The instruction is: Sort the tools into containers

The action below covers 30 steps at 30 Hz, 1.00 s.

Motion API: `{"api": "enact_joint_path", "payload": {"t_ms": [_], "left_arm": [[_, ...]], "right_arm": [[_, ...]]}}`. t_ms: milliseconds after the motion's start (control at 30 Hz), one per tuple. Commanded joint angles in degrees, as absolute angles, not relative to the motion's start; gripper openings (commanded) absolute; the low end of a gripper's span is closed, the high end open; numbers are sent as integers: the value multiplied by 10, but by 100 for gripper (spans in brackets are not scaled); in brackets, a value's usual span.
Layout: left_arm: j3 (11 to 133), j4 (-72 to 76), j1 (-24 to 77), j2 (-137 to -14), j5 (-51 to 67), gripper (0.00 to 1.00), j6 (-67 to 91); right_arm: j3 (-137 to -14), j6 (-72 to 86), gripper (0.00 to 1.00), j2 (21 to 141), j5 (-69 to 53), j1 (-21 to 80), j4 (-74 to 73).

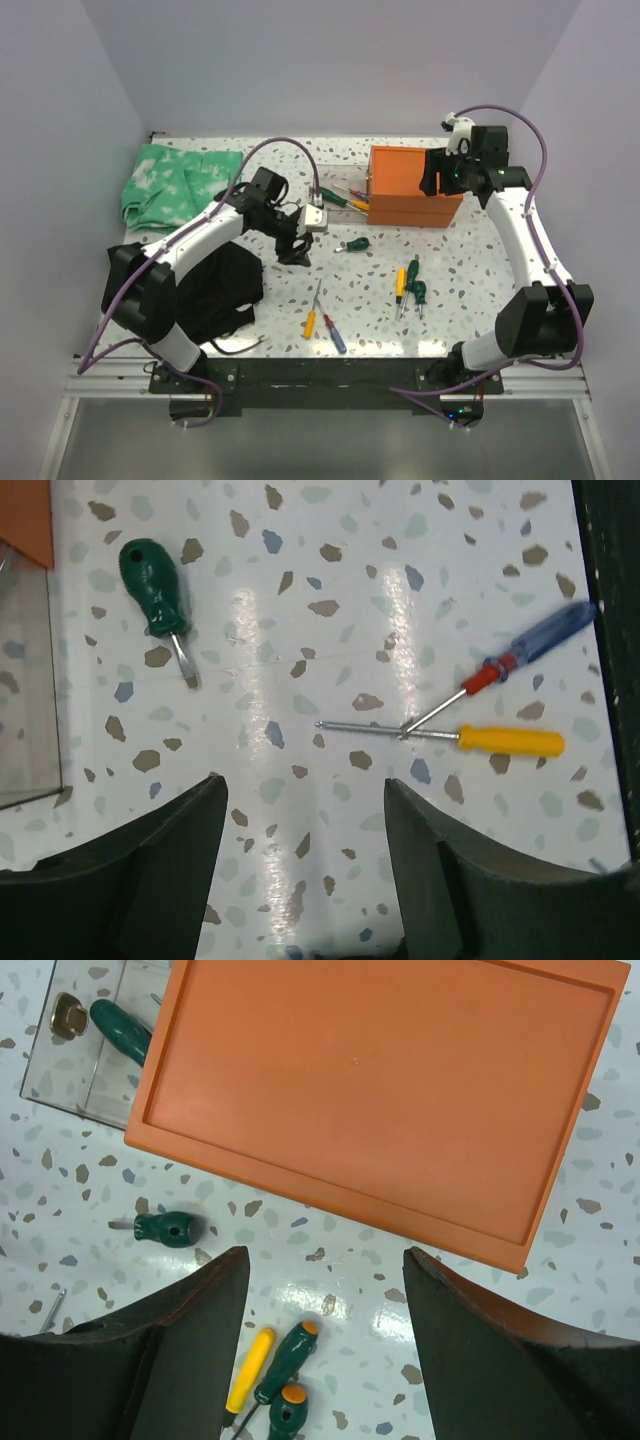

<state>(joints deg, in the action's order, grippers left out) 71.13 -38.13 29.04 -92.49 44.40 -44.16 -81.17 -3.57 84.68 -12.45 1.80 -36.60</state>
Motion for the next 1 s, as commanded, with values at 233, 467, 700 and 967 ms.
{"api": "enact_joint_path", "payload": {"t_ms": [233, 467, 700, 967], "left_arm": [[800, -667, 362, -1048, 526, 61, -1038], [764, -597, 448, -1062, 529, 56, -1021], [730, -523, 504, -1084, 533, 52, -974], [694, -522, 534, -1103, 494, 46, -976]], "right_arm": [[-824, -44, 67, 845, -128, 16, -380], [-800, -54, 67, 824, -127, 16, -384], [-772, -58, 67, 789, -127, 15, -388], [-741, -59, 67, 760, -125, 15, -386]]}}
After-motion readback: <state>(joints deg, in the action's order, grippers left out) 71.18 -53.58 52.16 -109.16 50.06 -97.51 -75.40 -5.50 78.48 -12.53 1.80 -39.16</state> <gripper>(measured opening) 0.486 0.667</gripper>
